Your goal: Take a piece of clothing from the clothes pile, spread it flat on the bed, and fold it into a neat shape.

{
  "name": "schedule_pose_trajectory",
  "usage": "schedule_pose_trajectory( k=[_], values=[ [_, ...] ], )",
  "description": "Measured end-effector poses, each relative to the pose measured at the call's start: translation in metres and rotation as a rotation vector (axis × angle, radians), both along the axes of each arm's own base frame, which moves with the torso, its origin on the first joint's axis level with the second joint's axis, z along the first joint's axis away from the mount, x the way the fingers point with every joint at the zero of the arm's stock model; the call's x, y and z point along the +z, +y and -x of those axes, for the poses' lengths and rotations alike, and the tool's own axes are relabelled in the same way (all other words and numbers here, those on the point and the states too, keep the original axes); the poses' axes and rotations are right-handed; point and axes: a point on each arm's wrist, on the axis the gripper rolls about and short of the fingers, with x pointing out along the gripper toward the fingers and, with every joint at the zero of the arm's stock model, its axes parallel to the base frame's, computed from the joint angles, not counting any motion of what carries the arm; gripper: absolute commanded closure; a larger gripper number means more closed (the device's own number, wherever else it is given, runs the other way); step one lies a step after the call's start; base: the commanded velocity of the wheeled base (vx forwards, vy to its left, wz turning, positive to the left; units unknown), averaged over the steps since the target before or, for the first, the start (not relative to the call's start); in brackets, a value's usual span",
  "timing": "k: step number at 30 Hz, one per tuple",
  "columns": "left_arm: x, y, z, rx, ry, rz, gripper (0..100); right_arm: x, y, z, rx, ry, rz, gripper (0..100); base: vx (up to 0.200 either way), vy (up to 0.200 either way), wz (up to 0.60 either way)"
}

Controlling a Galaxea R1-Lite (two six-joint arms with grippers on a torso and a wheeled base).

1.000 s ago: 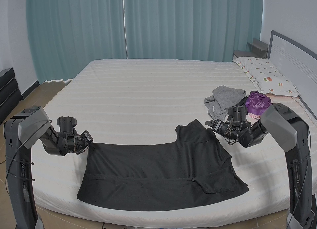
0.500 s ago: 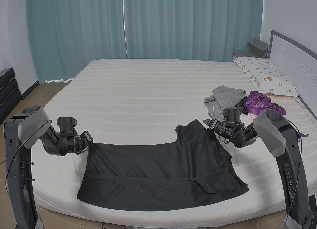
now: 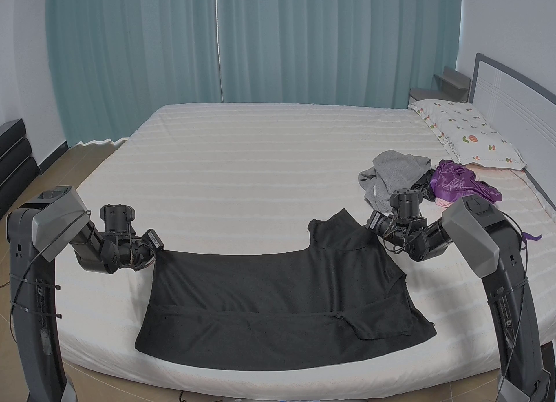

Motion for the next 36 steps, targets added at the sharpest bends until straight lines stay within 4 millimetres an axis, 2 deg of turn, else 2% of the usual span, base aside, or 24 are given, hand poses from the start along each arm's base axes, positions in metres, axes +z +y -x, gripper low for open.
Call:
schedule_pose_trajectory(
  k=[9,21,22,32,33,36],
  values=[
    [0.000,0.000,0.000,-0.001,0.000,-0.001,100,0.004,-0.003,0.005,-0.004,0.043,0.007,100,0.000,0.000,0.00],
    [0.001,0.000,0.000,-0.001,-0.002,-0.001,100,0.022,-0.003,0.011,-0.003,0.044,-0.044,100,0.000,0.000,0.00],
    [0.001,0.000,0.000,0.000,-0.002,-0.001,100,0.022,-0.002,0.012,0.002,0.048,-0.045,0,0.000,0.000,0.00],
    [0.001,0.000,0.000,0.001,-0.001,-0.002,100,0.018,0.003,0.011,0.040,0.049,-0.059,0,0.000,0.000,0.00],
    [0.001,0.000,0.000,0.001,-0.001,-0.002,100,0.017,0.004,0.010,0.042,0.047,-0.060,100,0.000,0.000,0.00],
    [0.001,0.000,0.000,0.001,-0.003,-0.002,100,0.014,0.006,0.009,0.046,0.050,-0.060,100,0.000,0.000,0.00]
  ],
)
